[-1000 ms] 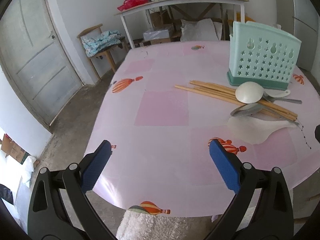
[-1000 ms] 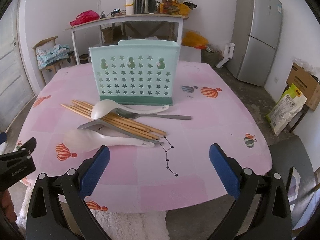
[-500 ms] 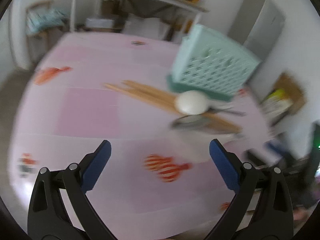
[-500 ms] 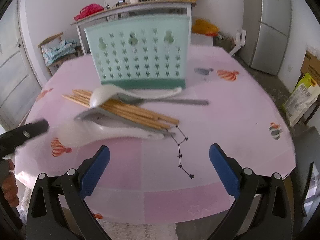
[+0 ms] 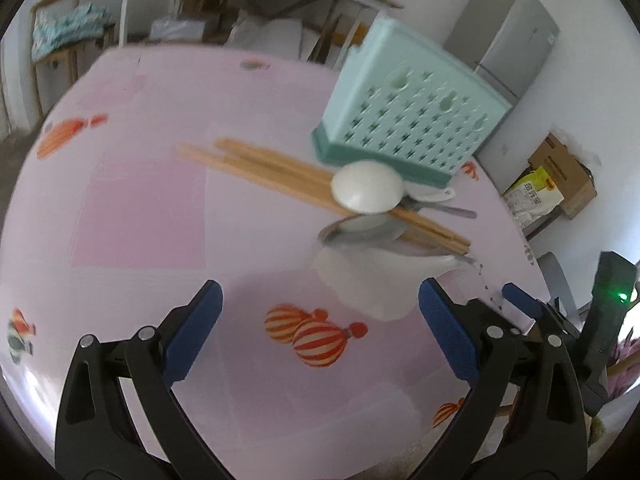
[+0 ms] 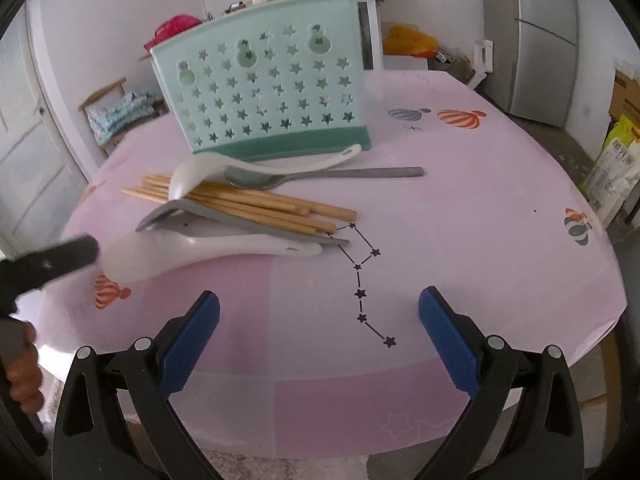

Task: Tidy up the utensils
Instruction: 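Reach the left gripper to the white rice paddle and close on it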

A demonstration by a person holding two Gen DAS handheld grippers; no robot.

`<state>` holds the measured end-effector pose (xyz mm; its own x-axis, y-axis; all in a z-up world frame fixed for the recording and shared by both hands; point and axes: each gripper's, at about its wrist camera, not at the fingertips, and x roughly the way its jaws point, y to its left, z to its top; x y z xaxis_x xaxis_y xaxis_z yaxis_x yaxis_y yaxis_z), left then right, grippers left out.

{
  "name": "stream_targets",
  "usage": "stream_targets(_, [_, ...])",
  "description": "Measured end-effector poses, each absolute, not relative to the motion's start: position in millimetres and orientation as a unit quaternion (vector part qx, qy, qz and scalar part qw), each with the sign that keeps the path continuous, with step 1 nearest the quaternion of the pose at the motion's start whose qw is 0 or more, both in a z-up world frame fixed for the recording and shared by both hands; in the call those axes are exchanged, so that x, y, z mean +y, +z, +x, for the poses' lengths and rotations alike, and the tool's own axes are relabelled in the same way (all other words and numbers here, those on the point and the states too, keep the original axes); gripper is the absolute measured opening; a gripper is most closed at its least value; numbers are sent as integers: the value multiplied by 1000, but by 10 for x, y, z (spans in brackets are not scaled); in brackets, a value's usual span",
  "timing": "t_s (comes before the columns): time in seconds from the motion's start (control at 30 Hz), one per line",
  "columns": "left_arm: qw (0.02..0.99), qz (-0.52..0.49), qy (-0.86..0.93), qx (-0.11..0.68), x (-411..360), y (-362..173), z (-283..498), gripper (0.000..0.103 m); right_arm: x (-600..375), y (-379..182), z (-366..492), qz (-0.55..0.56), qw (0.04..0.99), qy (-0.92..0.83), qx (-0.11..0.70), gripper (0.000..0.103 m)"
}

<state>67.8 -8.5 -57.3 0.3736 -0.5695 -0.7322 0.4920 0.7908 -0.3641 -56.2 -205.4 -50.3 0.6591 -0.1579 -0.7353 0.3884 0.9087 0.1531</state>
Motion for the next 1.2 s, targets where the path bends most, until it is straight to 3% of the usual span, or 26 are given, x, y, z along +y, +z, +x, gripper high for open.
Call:
stream_targets(0.43, [830, -18, -317, 458, -80, -585, 645, 94, -2103, -472, -608, 170, 902, -138, 372, 97])
stream_targets(0.53, [823, -51, -344, 449, -56, -520, 613, 71, -2121, -469, -609, 173, 900, -134, 377, 97])
stream_targets(0.6, [818, -59, -361, 445, -87, -484, 589, 66, -2136, -467, -615, 178, 900, -131, 377, 97])
stream_targets(0.87, [768, -134, -367, 507, -178, -716, 734, 19, -2147, -470, -625, 181, 900, -128, 377, 97])
stream_targets(1.0, [762, -157, -355, 517, -152, -779, 793, 7, -2154, -466, -634, 186, 899, -127, 376, 97])
stream_targets(1.2, [757, -173, -328, 538, 68, -764, 790, 6, -2147, -465, -630, 184, 899, -128, 377, 97])
